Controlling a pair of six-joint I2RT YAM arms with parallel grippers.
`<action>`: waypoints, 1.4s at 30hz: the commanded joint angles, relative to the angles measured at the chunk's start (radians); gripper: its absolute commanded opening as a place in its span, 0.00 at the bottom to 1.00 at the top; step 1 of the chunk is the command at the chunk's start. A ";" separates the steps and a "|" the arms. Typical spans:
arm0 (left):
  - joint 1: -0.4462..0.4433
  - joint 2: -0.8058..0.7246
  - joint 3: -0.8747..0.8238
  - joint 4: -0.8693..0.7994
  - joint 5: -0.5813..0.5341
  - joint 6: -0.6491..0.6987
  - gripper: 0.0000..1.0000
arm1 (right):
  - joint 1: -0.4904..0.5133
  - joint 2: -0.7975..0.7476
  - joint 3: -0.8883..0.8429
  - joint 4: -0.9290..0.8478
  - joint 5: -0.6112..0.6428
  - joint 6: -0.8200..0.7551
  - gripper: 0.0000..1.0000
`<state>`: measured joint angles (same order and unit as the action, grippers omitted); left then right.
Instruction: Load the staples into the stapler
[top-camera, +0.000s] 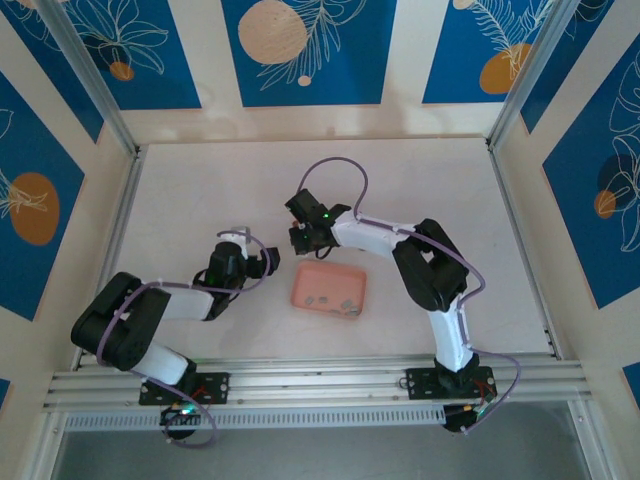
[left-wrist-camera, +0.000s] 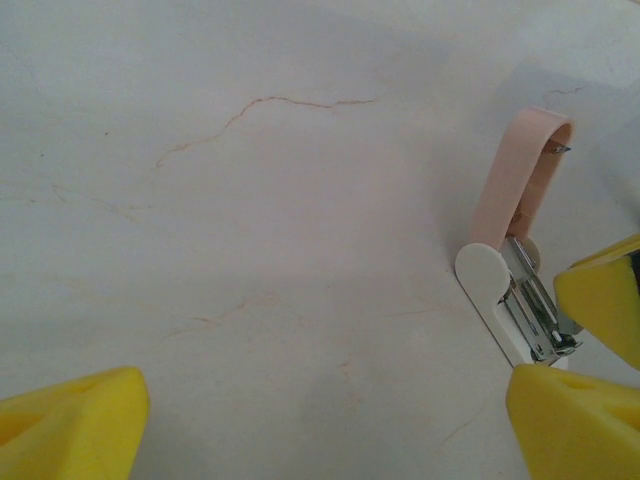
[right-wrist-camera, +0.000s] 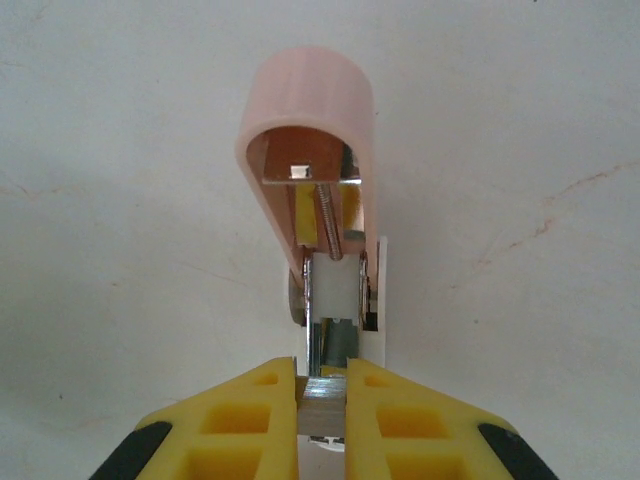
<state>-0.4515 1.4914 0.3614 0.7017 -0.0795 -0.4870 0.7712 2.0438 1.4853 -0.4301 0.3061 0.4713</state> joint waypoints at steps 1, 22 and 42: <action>0.017 -0.020 -0.007 0.001 -0.016 0.018 0.92 | -0.008 0.022 0.032 0.002 -0.026 -0.014 0.16; 0.019 -0.028 -0.009 -0.011 -0.009 0.034 0.92 | 0.008 0.041 0.007 -0.027 0.007 -0.039 0.15; 0.027 -0.046 -0.001 -0.030 -0.010 0.042 0.92 | -0.036 0.137 0.133 0.034 -0.023 -0.089 0.15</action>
<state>-0.4416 1.4612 0.3614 0.6765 -0.0826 -0.4610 0.7391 2.1399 1.5944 -0.4004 0.3019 0.4049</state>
